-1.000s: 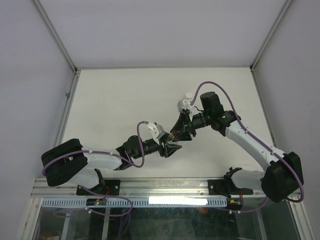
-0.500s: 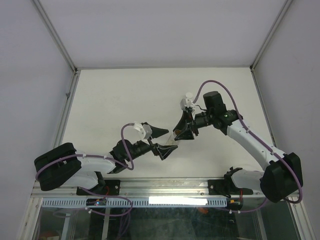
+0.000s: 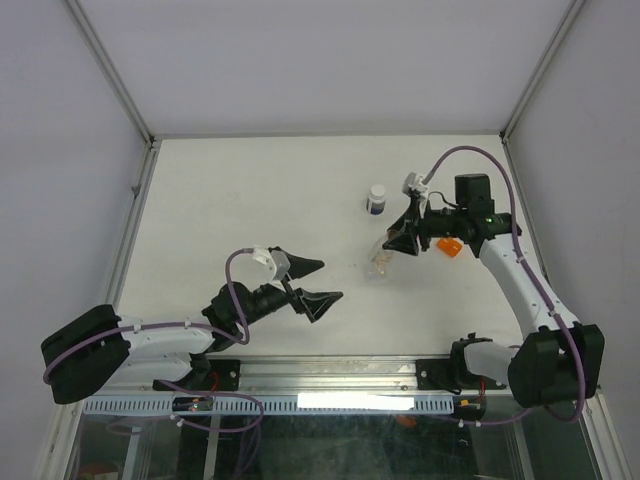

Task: Sort the pills into containers

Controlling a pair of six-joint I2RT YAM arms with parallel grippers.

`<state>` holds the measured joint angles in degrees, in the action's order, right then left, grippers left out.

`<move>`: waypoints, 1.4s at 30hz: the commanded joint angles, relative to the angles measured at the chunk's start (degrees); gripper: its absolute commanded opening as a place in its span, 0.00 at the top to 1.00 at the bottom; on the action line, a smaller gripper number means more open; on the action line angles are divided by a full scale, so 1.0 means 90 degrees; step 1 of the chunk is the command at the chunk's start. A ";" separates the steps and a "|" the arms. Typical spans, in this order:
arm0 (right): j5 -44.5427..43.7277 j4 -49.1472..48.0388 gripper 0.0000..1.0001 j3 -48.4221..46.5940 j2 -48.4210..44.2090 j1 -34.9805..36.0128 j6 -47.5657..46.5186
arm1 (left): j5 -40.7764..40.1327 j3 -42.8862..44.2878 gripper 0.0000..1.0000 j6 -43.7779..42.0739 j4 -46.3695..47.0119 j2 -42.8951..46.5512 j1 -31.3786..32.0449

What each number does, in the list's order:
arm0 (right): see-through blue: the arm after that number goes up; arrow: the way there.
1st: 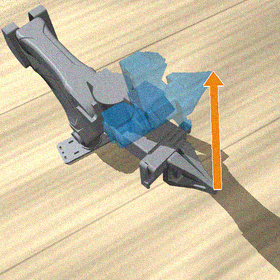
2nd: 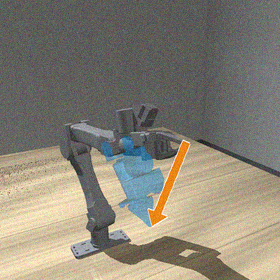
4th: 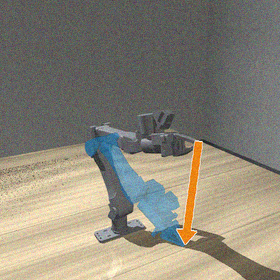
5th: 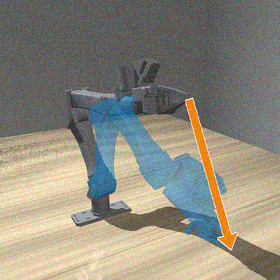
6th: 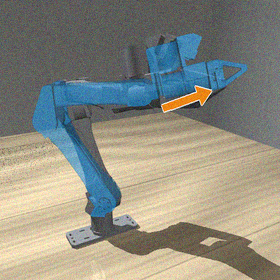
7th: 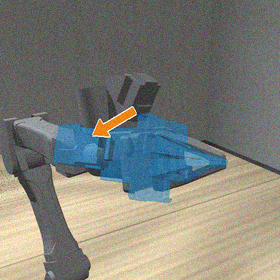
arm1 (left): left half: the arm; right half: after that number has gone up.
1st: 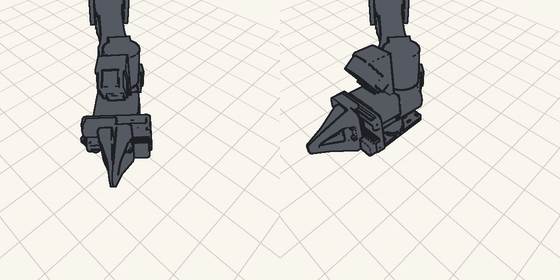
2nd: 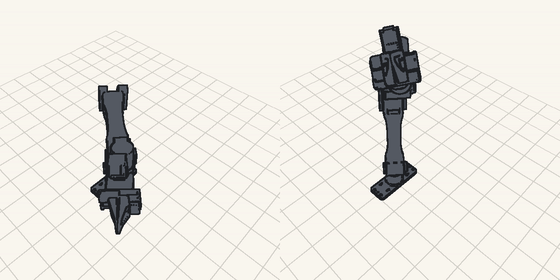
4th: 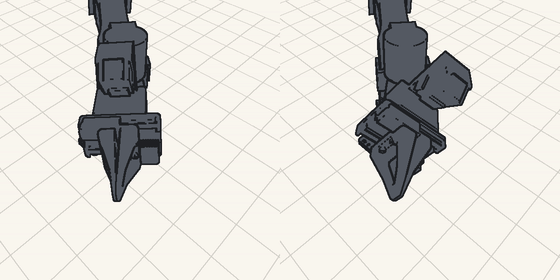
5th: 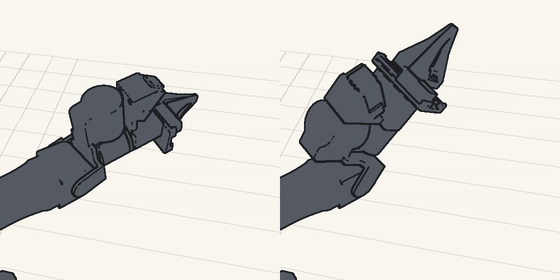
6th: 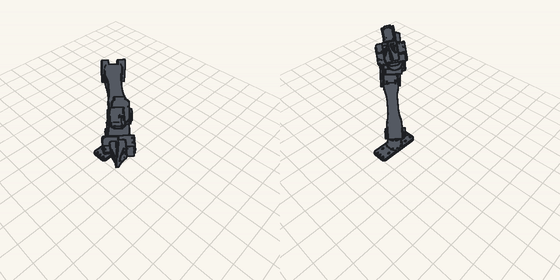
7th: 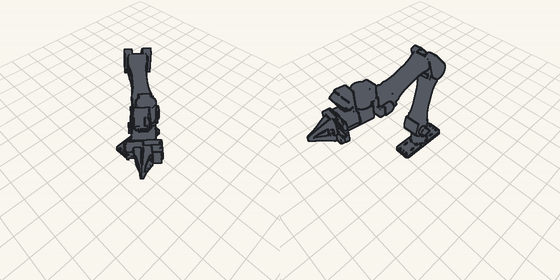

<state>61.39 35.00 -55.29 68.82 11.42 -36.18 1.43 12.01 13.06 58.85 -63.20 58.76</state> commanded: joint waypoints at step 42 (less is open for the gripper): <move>-0.4367 -0.1792 0.96 -0.2259 0.3530 -0.3625 0.0519 | 0.0672 -0.0491 0.02 -0.0892 0.0509 -0.0349 -0.0172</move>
<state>21.47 18.35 -77.08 104.40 -19.44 -28.29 5.02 7.66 7.90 58.65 -65.54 57.65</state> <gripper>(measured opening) 0.445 0.977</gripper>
